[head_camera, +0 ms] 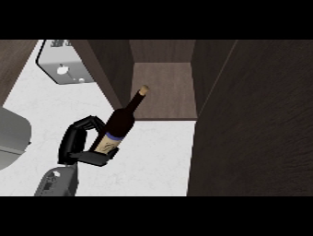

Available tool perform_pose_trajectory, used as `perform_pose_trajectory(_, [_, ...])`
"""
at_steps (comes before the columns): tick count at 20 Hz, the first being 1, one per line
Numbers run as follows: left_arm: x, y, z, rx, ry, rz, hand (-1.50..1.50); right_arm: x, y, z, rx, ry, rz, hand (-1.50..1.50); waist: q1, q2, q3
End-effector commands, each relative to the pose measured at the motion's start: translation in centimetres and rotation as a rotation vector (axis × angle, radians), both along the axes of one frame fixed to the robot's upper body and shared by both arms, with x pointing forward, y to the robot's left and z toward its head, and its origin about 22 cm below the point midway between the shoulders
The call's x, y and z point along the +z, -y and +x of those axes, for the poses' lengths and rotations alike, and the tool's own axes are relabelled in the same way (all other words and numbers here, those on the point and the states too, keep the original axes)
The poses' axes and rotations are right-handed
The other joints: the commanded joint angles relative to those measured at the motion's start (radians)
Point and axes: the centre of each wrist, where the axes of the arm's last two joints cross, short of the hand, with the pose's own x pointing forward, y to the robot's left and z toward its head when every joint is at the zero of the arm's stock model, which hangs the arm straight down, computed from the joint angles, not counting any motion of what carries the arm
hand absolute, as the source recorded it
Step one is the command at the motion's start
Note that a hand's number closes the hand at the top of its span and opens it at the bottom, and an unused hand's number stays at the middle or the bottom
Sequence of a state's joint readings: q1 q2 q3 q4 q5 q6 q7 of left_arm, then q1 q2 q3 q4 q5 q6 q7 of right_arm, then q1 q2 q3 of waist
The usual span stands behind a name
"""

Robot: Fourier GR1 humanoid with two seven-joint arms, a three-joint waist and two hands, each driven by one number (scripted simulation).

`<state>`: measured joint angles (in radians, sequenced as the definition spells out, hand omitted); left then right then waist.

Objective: Pick up the wine, place it into the cabinet and close the cabinet

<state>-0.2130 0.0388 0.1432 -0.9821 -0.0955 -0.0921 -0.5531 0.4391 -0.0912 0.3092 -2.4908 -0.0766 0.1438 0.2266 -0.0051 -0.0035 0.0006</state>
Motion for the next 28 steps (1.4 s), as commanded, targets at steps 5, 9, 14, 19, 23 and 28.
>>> perform_pose_trajectory(5, [3.8,6.6,3.0,0.015,-0.021,0.022,1.5,1.1,0.8,-1.2,0.024,0.013,0.034,-1.5,-0.009,0.002,0.0])
perform_pose_trajectory(9, [5.2,7.7,4.9,-0.009,-0.012,0.091,1.5,2.5,0.7,-1.7,0.028,0.029,0.041,-1.5,-0.01,0.003,-0.001])
perform_pose_trajectory(14, [6.3,9.6,5.6,-0.009,0.009,0.199,1.5,2.0,0.8,-0.8,0.028,0.042,0.038,-1.5,-0.012,0.005,-0.001])
perform_pose_trajectory(19, [6.6,10.9,5.2,0.003,-0.019,0.182,1.5,1.5,0.7,-1.9,0.035,0.027,0.054,-1.5,-0.03,0.002,0.0])
perform_pose_trajectory(23, [9.5,12.8,7.0,-0.007,-0.038,0.151,1.5,1.5,0.3,-0.4,0.042,0.036,0.037,-1.5,-0.042,0.01,-0.002])
perform_pose_trajectory(28, [8.5,13.3,6.3,0.063,-0.059,0.186,1.5,0.3,0.4,-0.8,0.054,0.044,0.046,-1.5,-0.071,0.004,0.0])
